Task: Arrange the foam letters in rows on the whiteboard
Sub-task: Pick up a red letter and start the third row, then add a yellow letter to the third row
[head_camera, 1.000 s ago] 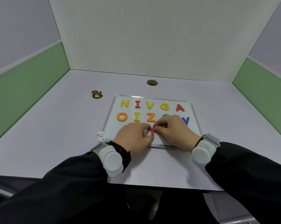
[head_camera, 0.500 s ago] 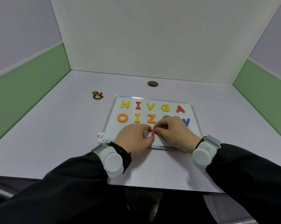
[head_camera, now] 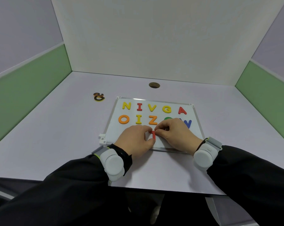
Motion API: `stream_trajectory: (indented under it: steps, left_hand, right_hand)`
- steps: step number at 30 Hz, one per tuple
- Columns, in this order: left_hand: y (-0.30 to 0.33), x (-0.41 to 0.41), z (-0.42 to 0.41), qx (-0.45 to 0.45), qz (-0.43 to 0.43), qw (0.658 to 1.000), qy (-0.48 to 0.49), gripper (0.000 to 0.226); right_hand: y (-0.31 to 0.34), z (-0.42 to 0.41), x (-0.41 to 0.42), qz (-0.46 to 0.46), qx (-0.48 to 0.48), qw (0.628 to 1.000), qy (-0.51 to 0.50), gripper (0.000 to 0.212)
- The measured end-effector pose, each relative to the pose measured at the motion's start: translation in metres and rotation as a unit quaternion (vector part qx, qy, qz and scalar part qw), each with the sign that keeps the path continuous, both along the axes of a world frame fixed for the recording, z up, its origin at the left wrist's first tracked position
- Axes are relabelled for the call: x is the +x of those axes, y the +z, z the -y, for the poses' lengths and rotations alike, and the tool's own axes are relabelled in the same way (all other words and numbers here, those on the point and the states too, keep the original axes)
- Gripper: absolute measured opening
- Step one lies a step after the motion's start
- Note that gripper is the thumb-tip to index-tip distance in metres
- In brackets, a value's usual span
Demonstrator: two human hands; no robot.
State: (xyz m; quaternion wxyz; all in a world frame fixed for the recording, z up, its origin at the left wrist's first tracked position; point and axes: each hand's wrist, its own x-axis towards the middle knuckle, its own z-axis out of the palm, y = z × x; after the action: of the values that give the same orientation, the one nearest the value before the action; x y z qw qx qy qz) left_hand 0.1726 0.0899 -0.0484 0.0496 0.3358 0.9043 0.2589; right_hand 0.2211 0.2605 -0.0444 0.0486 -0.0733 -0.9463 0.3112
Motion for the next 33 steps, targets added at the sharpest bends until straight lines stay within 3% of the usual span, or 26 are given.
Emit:
stream_trajectory:
  steps: [8,11,18,33]
  left_hand:
    - [0.004,-0.004,0.002,-0.008,0.029,0.999,-0.012,0.054]
    - [0.008,-0.015,0.011,0.006,0.034,0.999,0.0,0.047]
    - [0.02,-0.076,0.038,0.007,0.001,0.996,0.088,0.033]
    - [-0.003,-0.192,0.083,-0.007,-0.021,0.966,0.258,0.035]
  right_hand:
    - [0.002,-0.002,-0.003,0.0,-0.028,0.999,-0.016,0.015]
    - [0.008,-0.001,-0.012,-0.019,-0.037,0.999,-0.018,0.011]
    - [0.022,0.023,-0.061,-0.047,-0.049,0.998,0.006,0.011]
    - [0.006,0.095,-0.191,-0.04,-0.039,0.997,0.061,0.016]
